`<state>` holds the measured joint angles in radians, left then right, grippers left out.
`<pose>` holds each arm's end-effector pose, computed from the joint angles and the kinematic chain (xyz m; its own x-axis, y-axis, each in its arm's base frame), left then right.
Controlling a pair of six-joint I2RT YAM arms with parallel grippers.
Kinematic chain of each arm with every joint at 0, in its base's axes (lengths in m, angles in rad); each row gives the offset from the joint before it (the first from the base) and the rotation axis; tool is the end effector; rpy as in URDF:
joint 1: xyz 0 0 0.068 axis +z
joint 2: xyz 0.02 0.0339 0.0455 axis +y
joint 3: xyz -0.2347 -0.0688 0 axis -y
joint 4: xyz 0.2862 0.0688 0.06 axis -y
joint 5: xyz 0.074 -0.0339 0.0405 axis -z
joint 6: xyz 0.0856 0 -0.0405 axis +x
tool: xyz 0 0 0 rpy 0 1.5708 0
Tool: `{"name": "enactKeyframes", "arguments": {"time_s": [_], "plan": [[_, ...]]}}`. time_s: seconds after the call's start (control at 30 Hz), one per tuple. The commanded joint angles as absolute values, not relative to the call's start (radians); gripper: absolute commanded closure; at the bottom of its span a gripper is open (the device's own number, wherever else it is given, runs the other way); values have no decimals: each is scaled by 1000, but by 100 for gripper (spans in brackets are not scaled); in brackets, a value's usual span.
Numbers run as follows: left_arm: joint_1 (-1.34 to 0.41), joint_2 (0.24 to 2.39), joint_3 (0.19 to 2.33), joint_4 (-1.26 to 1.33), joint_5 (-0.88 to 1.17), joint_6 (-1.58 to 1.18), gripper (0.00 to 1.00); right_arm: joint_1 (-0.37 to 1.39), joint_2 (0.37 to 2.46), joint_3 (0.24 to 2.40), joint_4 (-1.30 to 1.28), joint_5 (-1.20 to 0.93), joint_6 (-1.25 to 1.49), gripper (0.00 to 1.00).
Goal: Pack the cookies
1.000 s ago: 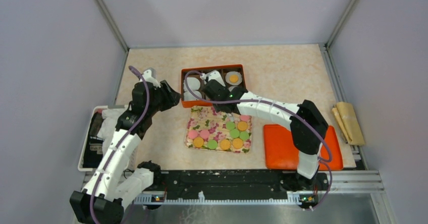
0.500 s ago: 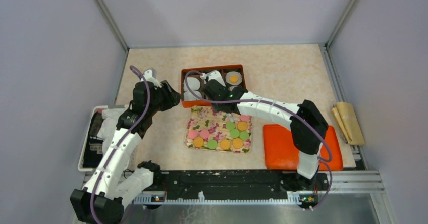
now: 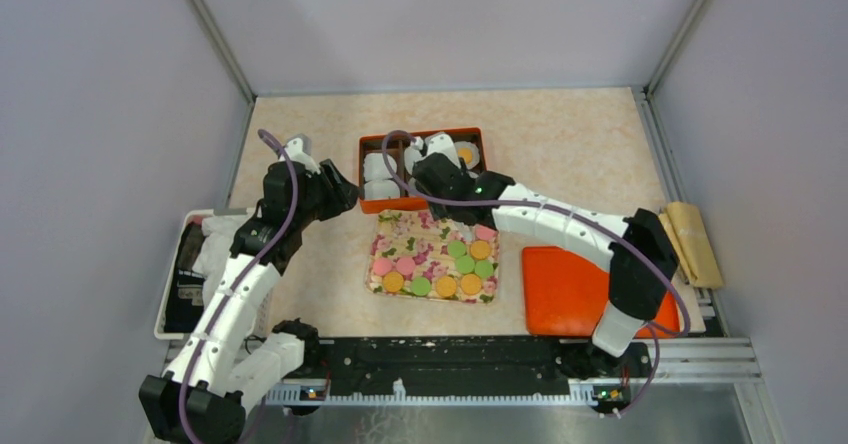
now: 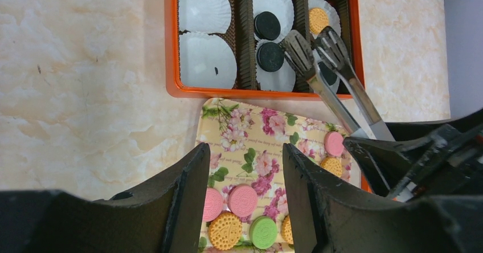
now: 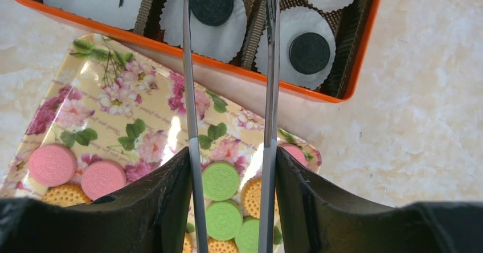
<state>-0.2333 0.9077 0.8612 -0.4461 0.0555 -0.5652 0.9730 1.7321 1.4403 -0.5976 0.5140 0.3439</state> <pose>0.2954 -0.0751 0.2697 -0.5377 -0.4219 -0.7300 -0.0113 0.8694 -0.4941 0.2839 0.3422 0.2049 -0.5955 -0.3529 -0.7217 -0.3661 0.9189 -0.1471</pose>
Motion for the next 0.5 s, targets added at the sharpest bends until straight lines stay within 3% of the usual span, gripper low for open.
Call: {"name": "enactKeyframes", "arguments": {"time_s": [0.0,0.23,0.47], "plan": [[-227,890,873,-434,54,-546,43,1006,1564,1407,-606,553,375,50],[-229,890,858,-426,74,-555,43,1139,1445,1344,-726,618,419,50],[-228,892,849,-421,94,-563,43,1206,1359,1121,-743,583,551,50]]}}
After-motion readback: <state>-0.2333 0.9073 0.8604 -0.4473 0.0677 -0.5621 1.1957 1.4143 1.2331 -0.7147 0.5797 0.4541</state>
